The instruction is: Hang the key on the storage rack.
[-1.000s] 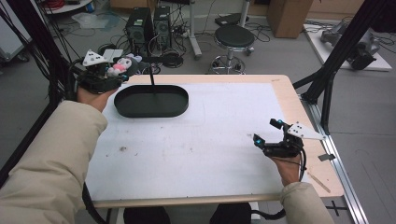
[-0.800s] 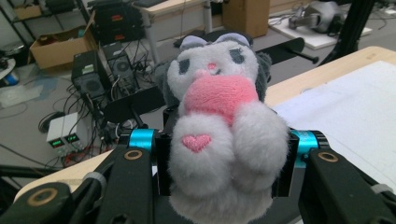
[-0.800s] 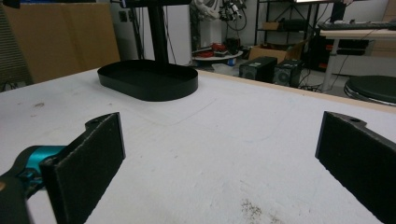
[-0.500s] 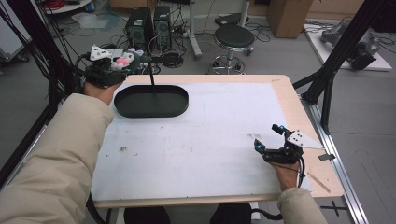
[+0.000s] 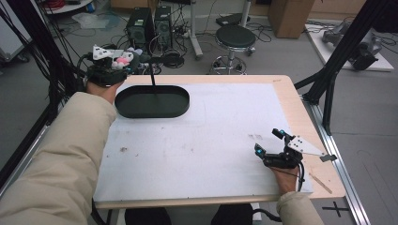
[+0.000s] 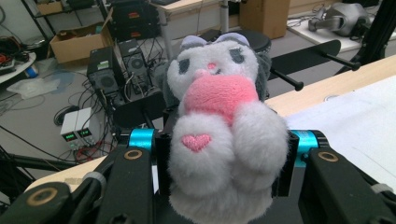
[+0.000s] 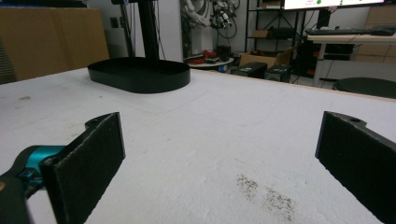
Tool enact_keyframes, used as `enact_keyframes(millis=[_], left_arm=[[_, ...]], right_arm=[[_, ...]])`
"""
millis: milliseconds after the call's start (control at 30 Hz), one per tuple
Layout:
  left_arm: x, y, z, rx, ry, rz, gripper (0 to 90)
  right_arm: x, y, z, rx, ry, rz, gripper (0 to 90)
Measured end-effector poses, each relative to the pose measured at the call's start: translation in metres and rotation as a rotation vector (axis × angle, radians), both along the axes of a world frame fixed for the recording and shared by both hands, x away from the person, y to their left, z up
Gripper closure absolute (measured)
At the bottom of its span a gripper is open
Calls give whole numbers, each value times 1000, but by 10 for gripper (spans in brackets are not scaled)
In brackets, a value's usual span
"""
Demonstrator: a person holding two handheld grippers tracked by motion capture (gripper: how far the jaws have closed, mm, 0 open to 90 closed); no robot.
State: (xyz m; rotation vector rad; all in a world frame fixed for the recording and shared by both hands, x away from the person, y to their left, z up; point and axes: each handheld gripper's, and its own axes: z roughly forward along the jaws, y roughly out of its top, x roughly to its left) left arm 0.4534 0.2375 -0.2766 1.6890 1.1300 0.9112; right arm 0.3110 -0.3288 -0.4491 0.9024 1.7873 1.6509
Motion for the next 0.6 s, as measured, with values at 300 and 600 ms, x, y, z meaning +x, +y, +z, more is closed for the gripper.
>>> enact_keyframes(millis=[300, 600], left_arm=[[-10, 5, -11, 0, 12, 8, 563], [-23, 11, -21, 4, 16, 18, 563]], right_arm=[[0, -1, -1, -7, -8, -10, 5], [-1, -1, -1, -5, -8, -14, 5]])
